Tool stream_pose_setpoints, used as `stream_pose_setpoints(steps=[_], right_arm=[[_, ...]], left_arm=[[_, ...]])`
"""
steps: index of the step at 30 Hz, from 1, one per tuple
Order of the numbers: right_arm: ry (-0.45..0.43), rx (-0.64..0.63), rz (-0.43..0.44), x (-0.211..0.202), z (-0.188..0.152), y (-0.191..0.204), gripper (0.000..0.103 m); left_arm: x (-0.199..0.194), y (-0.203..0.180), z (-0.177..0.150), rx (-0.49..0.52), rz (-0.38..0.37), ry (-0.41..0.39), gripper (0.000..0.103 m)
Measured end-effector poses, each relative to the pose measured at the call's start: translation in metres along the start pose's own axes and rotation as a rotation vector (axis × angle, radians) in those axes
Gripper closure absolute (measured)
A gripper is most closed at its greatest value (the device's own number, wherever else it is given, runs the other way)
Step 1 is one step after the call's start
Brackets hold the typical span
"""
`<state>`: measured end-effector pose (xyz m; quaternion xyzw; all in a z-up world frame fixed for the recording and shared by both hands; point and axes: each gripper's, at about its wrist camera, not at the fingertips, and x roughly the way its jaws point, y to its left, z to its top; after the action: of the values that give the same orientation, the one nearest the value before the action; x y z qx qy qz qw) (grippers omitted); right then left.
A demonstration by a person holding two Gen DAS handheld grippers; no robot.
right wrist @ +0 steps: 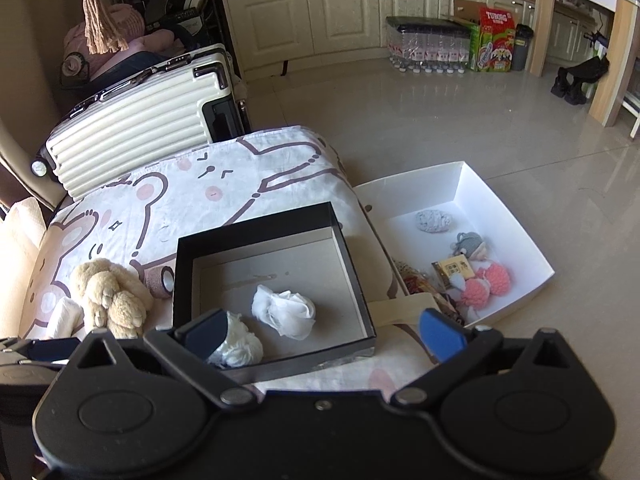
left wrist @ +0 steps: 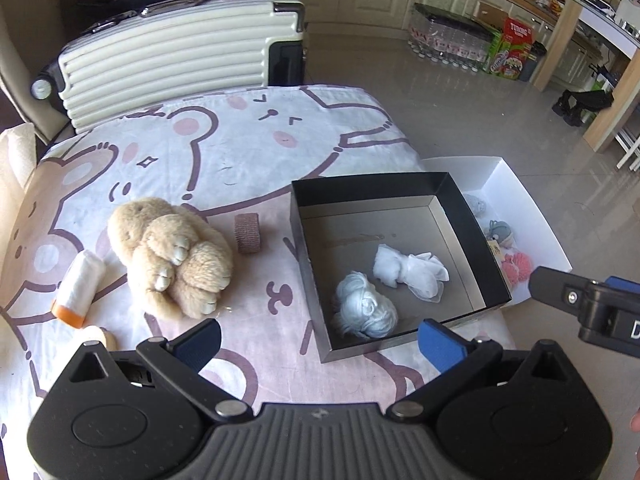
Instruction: Organize objects
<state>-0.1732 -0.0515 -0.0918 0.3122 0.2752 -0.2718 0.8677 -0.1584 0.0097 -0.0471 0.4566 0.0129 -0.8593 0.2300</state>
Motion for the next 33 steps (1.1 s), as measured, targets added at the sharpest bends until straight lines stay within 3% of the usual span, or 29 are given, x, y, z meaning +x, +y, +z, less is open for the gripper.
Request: stream_pose_setpoints(steps=[18, 33], right_arm=[[-0.080, -0.026, -0.084, -0.033, -0.019, 0.008, 0.000], [-0.122, -0.041, -0.112, -0.046, -0.021, 0.018, 0.000]], left_arm=[[-0.052, 0.034, -0.011, -0.004, -0.001, -0.115, 0.000], [-0.066, 0.040, -0.018, 0.086, -0.021, -0.162, 0.000]])
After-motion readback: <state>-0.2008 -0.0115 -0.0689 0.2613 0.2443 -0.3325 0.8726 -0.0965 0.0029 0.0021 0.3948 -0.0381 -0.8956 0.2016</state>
